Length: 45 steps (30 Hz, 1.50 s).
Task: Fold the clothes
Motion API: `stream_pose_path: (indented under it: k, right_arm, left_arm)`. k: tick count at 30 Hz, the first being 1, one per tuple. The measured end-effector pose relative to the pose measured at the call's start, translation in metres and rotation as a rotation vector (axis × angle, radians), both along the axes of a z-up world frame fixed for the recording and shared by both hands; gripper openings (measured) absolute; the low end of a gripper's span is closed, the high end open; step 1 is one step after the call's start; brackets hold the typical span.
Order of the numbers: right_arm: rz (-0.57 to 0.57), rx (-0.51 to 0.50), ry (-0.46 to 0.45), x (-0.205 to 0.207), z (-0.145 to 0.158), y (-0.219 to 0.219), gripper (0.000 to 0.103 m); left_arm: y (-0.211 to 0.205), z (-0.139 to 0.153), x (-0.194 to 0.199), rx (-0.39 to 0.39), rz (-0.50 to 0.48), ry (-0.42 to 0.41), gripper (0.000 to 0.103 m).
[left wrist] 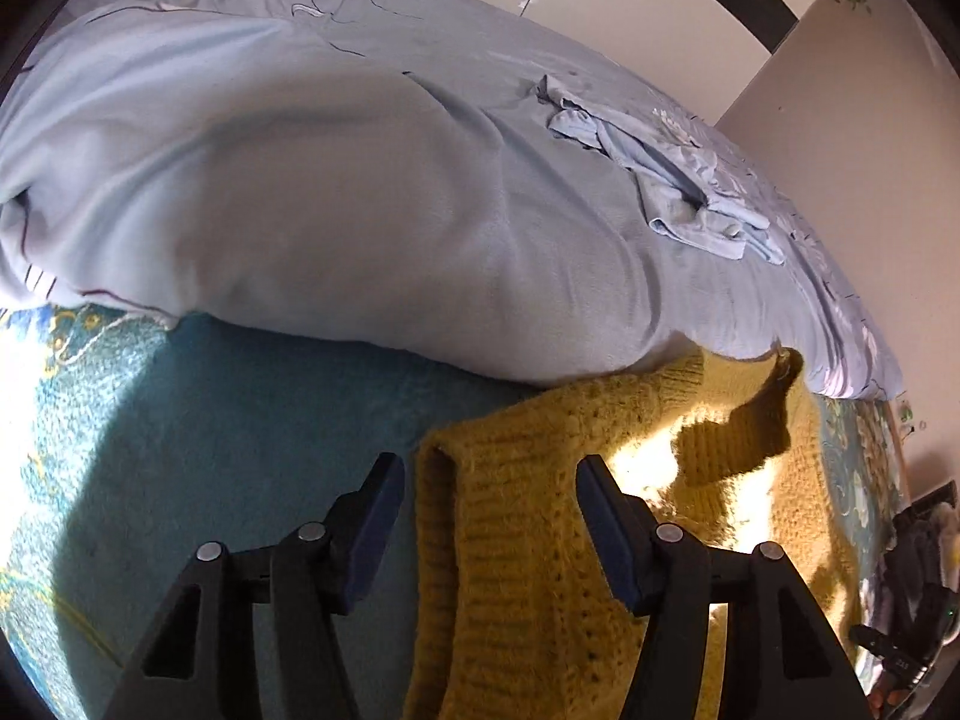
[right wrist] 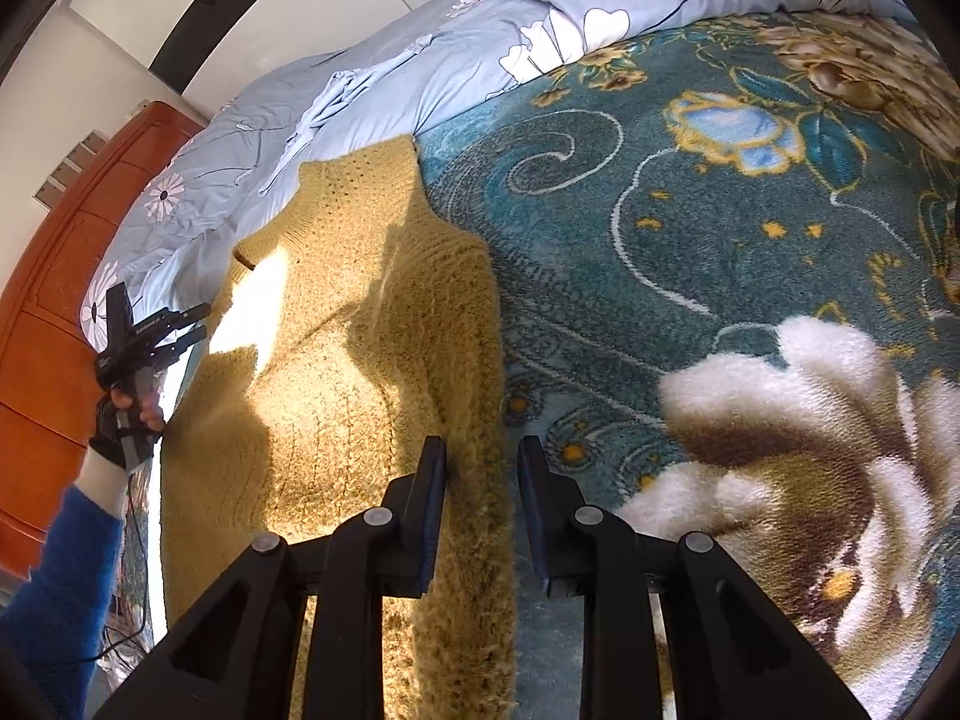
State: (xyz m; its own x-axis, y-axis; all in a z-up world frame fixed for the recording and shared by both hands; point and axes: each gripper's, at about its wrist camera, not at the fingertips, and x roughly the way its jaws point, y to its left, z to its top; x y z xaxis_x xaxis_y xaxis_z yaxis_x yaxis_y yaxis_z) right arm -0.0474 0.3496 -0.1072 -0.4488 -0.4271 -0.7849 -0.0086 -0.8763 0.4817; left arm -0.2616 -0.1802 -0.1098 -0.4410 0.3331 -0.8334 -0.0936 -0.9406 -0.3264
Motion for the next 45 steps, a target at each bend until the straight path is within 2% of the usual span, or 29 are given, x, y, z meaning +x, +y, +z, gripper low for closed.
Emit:
stream_pose_path:
  k: [3,7,8,11,12,13,18,24,29,33,36,39,45]
  right_arm:
    - [-0.005,0.002,0.004,0.005,0.002,0.005,0.029]
    - [-0.008,-0.002,0.001,0.007,0.001,0.008,0.029]
    - [-0.008,-0.003,0.003,0.007,0.001,0.008,0.029]
    - [-0.006,-0.01,0.004,0.006,0.002,0.007,0.029]
    - [-0.005,-0.012,0.005,0.006,0.002,0.007,0.029]
    - [-0.004,-0.013,0.005,0.006,0.003,0.007,0.029]
    - [-0.002,-0.019,0.013,0.012,0.008,0.006,0.029]
    - [-0.015,-0.041,0.034,0.024,0.021,0.009,0.029]
    - [-0.007,-0.047,0.053,0.034,0.029,0.006,0.029]
    - [0.003,-0.058,0.067,0.043,0.031,0.004,0.029]
    - [0.011,-0.075,0.078,0.049,0.032,0.002,0.029]
    - [0.019,-0.101,0.083,0.053,0.031,-0.001,0.029]
    - [0.039,-0.141,0.08,0.057,0.027,-0.011,0.029]
  left_arm:
    - [0.011,-0.004,-0.01,-0.019,-0.055,0.0,0.064]
    - [0.015,-0.003,-0.012,-0.039,-0.077,0.016,0.063]
    - [0.015,-0.003,-0.011,-0.046,-0.08,0.022,0.06]
    - [0.012,0.0,-0.004,-0.062,-0.079,0.042,0.031]
    - [0.011,0.003,0.0,-0.056,-0.082,0.057,0.016]
    - [0.011,0.008,0.004,-0.052,-0.082,0.082,0.013]
    - [0.015,0.046,0.028,-0.042,-0.097,0.218,0.012]
    - [0.038,0.109,0.071,0.0,-0.186,0.389,0.012]
    - [0.065,0.152,0.14,0.057,-0.313,0.545,0.012]
    - [0.077,0.166,0.21,0.088,-0.395,0.61,0.012]
    - [0.075,0.154,0.256,0.082,-0.398,0.596,0.012]
    - [0.067,0.127,0.278,0.083,-0.343,0.516,0.012]
    - [0.044,0.078,0.307,0.229,-0.15,0.355,0.013]
